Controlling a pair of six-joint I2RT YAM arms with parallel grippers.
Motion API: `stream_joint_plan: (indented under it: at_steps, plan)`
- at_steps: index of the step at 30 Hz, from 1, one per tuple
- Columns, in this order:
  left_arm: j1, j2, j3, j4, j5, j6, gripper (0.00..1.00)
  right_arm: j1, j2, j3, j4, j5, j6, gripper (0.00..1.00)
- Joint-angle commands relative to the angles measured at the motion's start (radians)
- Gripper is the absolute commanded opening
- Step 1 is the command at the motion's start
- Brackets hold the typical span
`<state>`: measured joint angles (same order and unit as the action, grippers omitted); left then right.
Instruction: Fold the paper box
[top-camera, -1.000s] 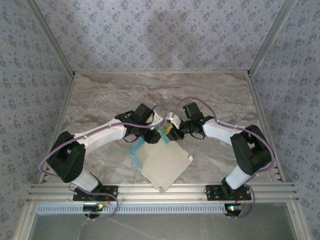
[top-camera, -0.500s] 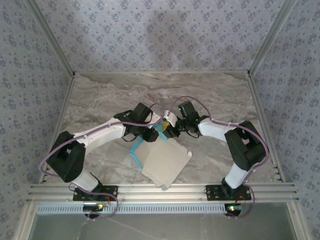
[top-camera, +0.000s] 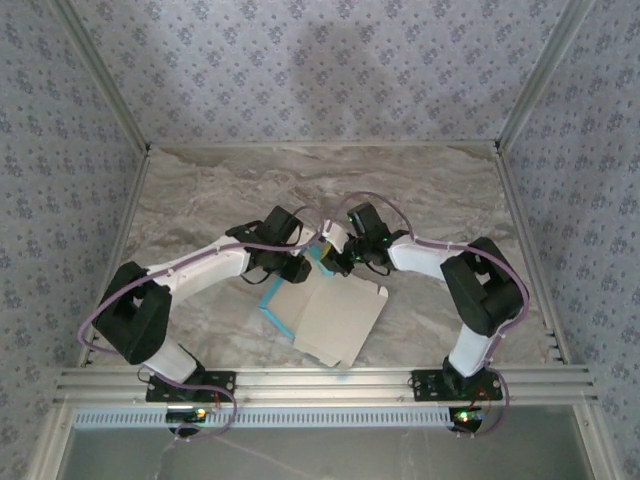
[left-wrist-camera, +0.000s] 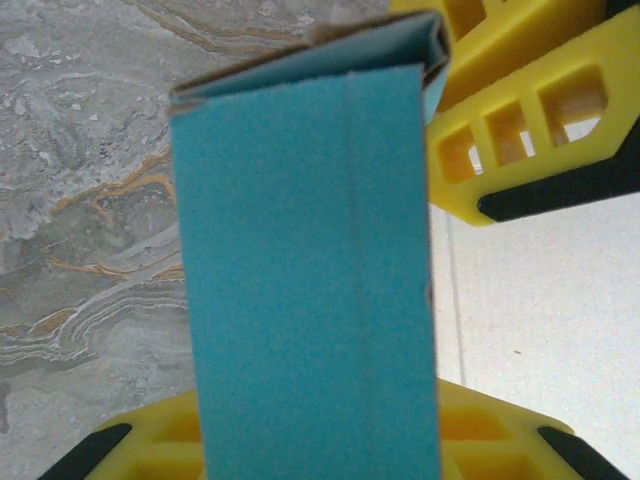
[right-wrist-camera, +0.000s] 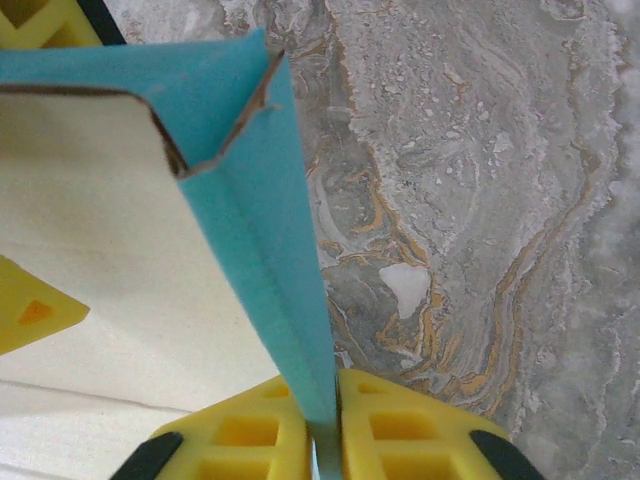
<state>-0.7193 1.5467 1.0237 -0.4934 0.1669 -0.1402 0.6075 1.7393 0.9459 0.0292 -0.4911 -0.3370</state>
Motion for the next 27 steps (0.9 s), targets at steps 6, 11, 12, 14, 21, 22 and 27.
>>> stream_joint_plan:
  at_steps: [6, 11, 12, 14, 21, 22, 27]
  plan:
    - [-0.057, 0.002, 0.025, 0.085, 0.166, 0.1, 0.31, 0.084, 0.053, 0.016, -0.003, 0.375, 0.016, 0.08]
    - [-0.051, 0.003, 0.026, 0.087, 0.172, 0.088, 0.3, 0.115, 0.042, -0.007, 0.027, 0.516, 0.036, 0.06]
    - [-0.051, 0.003, 0.027, 0.089, 0.173, 0.084, 0.3, 0.118, 0.042, -0.007, 0.029, 0.54, 0.043, 0.05]
    - [-0.05, 0.003, 0.024, 0.093, 0.179, 0.08, 0.3, 0.121, 0.041, -0.007, 0.034, 0.57, 0.058, 0.05]
    - [-0.049, -0.005, 0.023, 0.127, 0.193, 0.044, 0.34, 0.139, 0.048, 0.014, 0.025, 0.532, 0.082, 0.05]
    - [-0.047, -0.008, 0.025, 0.128, 0.19, 0.04, 0.35, 0.14, 0.044, 0.014, 0.025, 0.528, 0.083, 0.04]
    - [-0.004, -0.084, 0.03, 0.134, 0.167, -0.028, 0.48, 0.118, 0.0, -0.018, 0.019, 0.465, 0.047, 0.02]
